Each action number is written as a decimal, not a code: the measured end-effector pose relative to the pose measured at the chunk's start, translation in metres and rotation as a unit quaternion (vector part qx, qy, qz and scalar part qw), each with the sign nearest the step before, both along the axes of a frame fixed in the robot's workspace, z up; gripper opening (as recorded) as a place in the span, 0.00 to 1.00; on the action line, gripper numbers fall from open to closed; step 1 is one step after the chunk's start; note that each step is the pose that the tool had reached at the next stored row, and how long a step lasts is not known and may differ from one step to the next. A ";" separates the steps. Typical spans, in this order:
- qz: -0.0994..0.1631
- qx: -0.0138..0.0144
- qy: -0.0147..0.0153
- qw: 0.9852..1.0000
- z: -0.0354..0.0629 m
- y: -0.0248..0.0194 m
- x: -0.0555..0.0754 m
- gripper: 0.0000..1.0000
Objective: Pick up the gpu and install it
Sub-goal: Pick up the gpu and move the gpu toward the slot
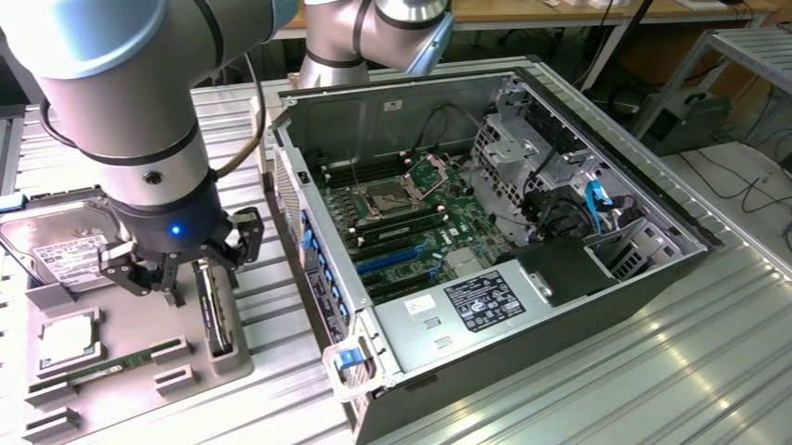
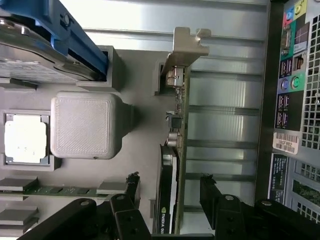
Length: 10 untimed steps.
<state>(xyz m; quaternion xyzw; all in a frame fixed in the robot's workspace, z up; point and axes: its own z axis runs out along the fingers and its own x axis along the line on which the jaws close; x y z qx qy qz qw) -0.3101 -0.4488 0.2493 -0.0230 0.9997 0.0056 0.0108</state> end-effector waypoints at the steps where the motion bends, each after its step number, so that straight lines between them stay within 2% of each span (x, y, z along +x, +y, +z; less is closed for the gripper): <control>1: -0.004 0.000 0.000 1.000 -0.0021 0.0004 0.000 0.60; 4: -0.013 0.000 0.000 1.000 -0.0076 0.0020 0.000 0.60; 10: -0.015 0.000 0.000 1.000 -0.0185 0.0044 -0.001 0.60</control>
